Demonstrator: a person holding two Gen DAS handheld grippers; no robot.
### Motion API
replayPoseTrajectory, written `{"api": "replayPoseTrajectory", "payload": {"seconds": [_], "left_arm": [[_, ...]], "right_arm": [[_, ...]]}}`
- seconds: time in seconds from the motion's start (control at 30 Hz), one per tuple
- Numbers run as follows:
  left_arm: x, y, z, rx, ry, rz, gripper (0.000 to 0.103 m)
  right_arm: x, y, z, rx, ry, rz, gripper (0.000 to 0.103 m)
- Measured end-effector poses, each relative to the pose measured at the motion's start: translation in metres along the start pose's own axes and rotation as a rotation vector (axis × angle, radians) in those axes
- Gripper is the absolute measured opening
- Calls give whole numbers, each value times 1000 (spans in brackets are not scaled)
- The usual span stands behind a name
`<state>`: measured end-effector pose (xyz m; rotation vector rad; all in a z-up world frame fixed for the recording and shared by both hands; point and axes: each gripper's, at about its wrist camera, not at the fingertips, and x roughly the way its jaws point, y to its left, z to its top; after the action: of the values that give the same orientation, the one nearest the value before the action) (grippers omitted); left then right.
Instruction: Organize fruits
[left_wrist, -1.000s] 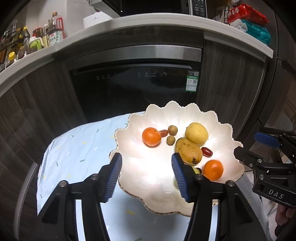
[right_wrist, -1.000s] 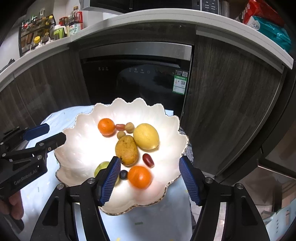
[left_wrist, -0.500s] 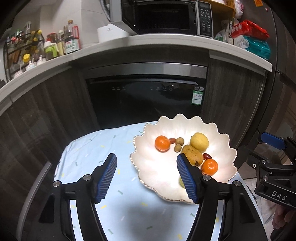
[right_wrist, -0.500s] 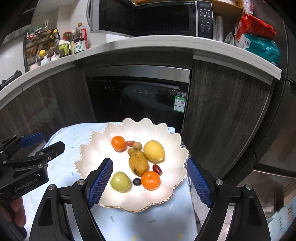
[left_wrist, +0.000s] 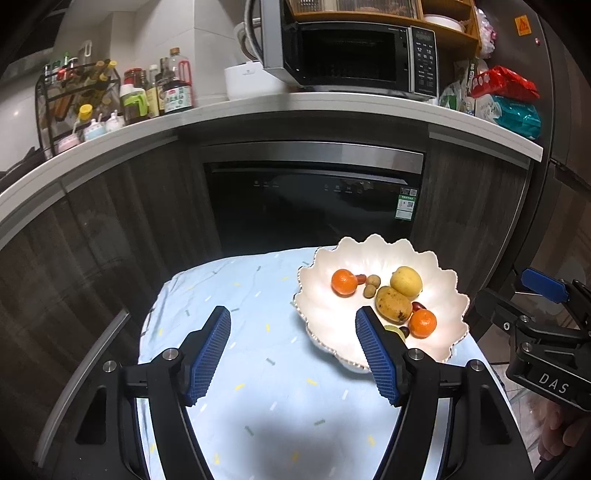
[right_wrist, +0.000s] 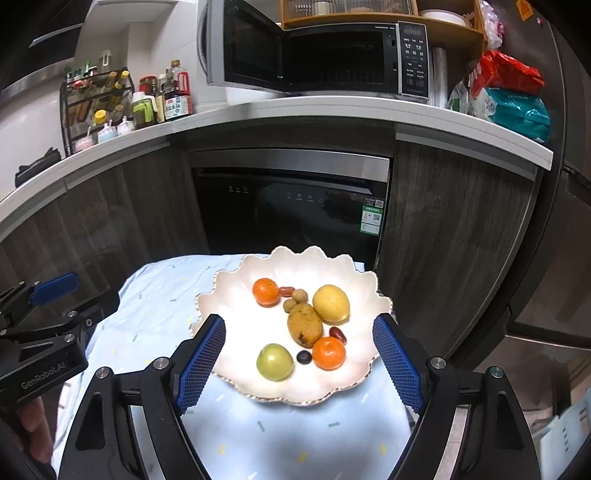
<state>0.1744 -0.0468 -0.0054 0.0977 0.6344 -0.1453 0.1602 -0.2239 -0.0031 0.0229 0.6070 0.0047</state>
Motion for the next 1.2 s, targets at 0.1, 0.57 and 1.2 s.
{"api": "replayPoseTrajectory", "payload": {"seconds": [0.1, 0.57, 1.2], "left_arm": [[-12, 5, -6, -8, -4, 8, 69], [-65, 19, -48, -38, -16, 57, 69], [-104, 27, -91, -75, -22, 114, 69]], "right_arm": [[-10, 5, -4, -2, -7, 1, 83], [-54, 23, -39, -17, -37, -5, 83], [-86, 30, -71, -14, -65, 1, 83]]}}
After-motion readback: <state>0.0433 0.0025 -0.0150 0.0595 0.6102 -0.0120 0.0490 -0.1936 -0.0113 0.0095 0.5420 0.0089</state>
